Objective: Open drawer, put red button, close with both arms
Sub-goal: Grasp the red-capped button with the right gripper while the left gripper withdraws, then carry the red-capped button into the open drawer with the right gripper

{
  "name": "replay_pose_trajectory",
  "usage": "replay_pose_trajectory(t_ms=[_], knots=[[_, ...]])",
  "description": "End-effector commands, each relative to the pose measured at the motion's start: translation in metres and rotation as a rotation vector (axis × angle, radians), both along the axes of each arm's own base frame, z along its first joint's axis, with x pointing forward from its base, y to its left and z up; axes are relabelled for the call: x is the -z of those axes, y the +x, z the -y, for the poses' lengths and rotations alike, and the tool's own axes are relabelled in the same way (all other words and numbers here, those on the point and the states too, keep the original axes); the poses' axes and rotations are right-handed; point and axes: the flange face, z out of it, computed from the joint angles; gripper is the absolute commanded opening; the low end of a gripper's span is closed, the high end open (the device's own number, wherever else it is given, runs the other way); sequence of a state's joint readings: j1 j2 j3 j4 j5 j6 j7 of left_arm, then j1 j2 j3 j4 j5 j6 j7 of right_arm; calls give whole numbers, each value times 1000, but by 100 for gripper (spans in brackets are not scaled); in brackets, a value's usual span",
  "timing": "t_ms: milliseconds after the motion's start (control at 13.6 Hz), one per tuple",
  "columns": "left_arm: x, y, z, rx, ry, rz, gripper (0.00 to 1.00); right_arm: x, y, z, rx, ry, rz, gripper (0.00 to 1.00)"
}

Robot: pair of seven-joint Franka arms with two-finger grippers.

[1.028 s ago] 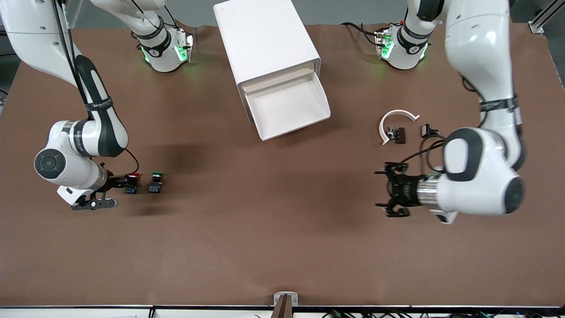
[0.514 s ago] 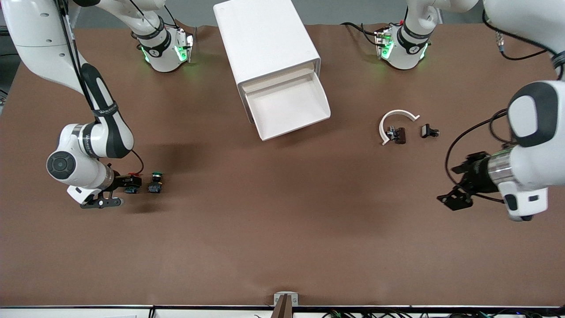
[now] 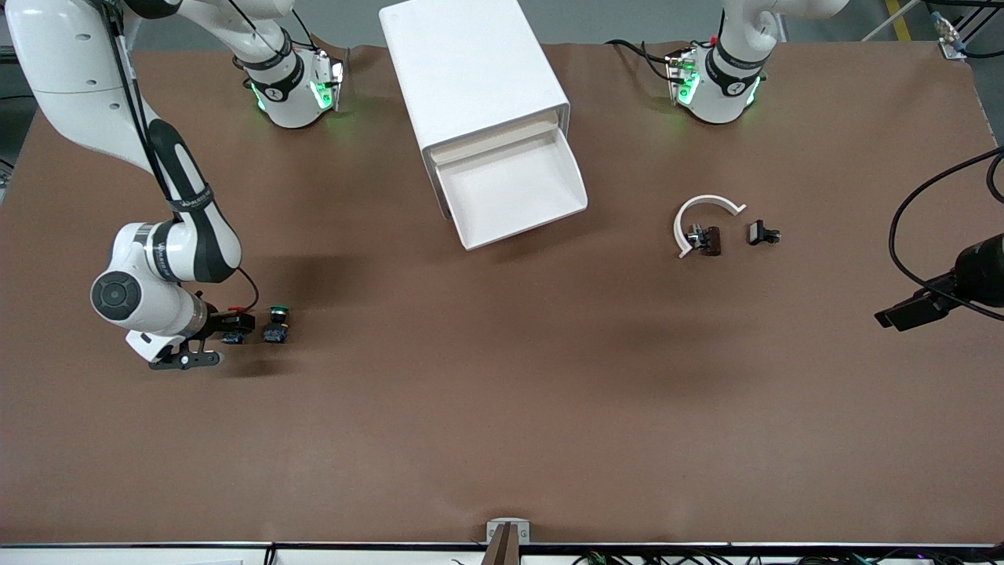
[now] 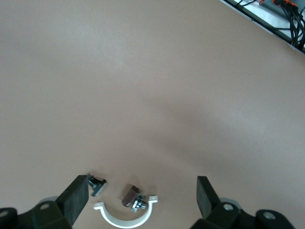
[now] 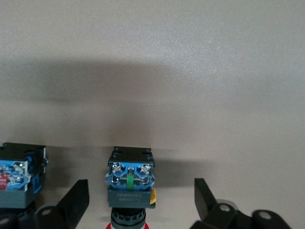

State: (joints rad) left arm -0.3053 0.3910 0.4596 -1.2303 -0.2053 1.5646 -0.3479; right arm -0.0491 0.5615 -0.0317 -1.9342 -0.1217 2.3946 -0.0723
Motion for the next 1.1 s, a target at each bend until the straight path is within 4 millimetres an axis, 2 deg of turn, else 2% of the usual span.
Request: replay_pose_trajectory(t_ms=[0,73,220,440,587,734,881,1028], knots=[[-9,-12,-4,81,10,1,100,6,-3,0,4,17,-1,72],[-16,-16,-6,83,17,13,100,6,-3,-1,2,17,0,62],[-18,-22,-10,102,13,15,100,7,-2,-1,7,20,-1,42],[-23,-36,-15,108,-7,23,100,6,-1,-3,25,35,2,18],[-23,-37,-12,115,-6,23,100,3,0,-5,23,35,4,15],[-23,-38,-7,124,-5,15,100,-15,8,-11,16,33,4,15],[-25,-39,1,133,13,12,100,-52,13,-21,15,26,-40,15],[-30,-44,20,158,45,0,100,-91,14,-38,20,31,-89,16]])
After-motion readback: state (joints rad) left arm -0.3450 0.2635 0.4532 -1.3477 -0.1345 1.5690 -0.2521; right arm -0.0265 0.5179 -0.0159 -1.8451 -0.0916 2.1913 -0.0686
